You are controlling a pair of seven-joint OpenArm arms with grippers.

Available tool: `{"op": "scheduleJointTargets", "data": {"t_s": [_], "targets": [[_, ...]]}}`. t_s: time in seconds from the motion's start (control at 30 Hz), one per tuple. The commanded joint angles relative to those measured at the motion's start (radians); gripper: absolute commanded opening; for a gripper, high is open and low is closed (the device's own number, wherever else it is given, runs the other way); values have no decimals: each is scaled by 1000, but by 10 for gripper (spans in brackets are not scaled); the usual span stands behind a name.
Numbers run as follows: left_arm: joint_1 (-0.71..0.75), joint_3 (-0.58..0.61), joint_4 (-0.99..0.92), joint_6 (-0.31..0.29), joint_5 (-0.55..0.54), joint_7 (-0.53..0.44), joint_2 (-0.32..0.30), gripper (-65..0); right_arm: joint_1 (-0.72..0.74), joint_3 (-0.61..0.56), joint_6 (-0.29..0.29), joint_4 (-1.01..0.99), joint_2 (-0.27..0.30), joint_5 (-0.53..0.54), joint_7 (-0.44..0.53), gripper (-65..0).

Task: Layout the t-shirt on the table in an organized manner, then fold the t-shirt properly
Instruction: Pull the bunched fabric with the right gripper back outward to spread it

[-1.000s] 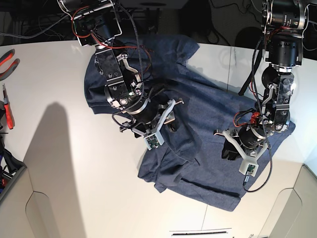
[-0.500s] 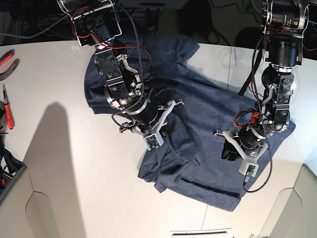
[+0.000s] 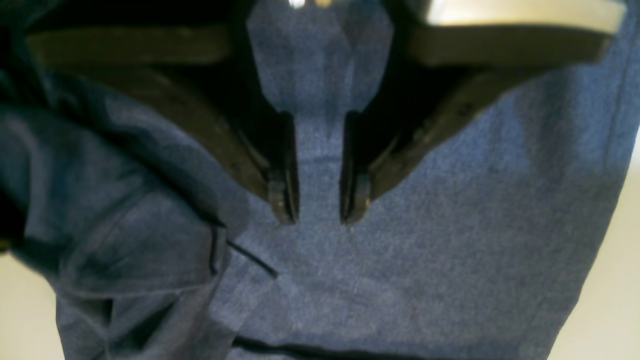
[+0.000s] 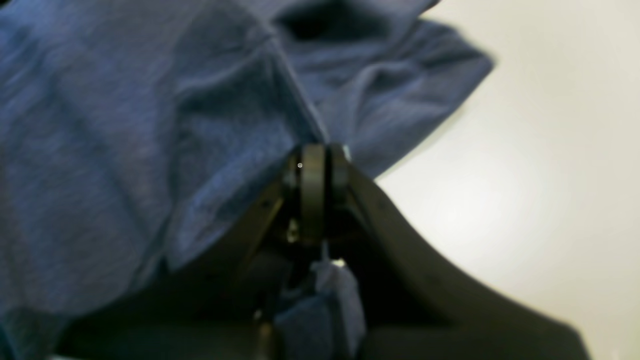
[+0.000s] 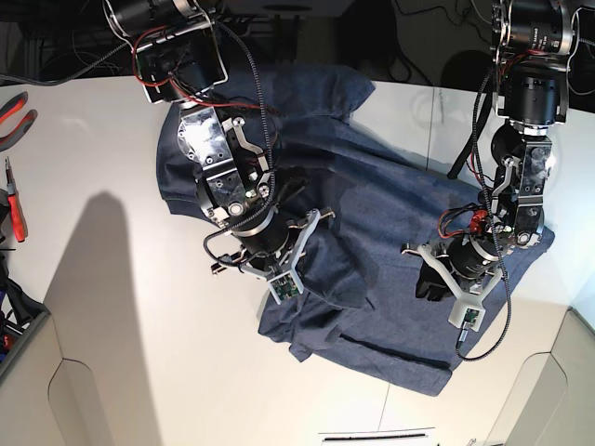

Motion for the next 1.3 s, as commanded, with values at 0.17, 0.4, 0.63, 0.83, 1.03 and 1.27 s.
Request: {"op": "scheduleJointTargets", "data": {"t_s": [0.17,0.4,0.63,0.83,1.03,1.27], "targets": [[-24,-5,16,1,-11,-26,-11,-470,42,-1,-112,30,-9,-69,12,-650],[-24,-5,16,1,-11,-26,-11,-470,42,8,-265,135,-8,-242,-66,-650],[-24,-5,16,0,-10,-18,-11,-470,44,81,-265,155,15,-305,-70,-650],[-24,-5,16,0,-11,-19,-11,-470,44,213,-267,155,76,-249,-70,-650],[-24,-5,16,0,-11,-19,-11,-470,44,331,-266,155,132,-193,-70,-650],[-24,-5,16,0,-11,-19,-11,-470,44,446,-271,155,145,-116,-63,-650]]}}
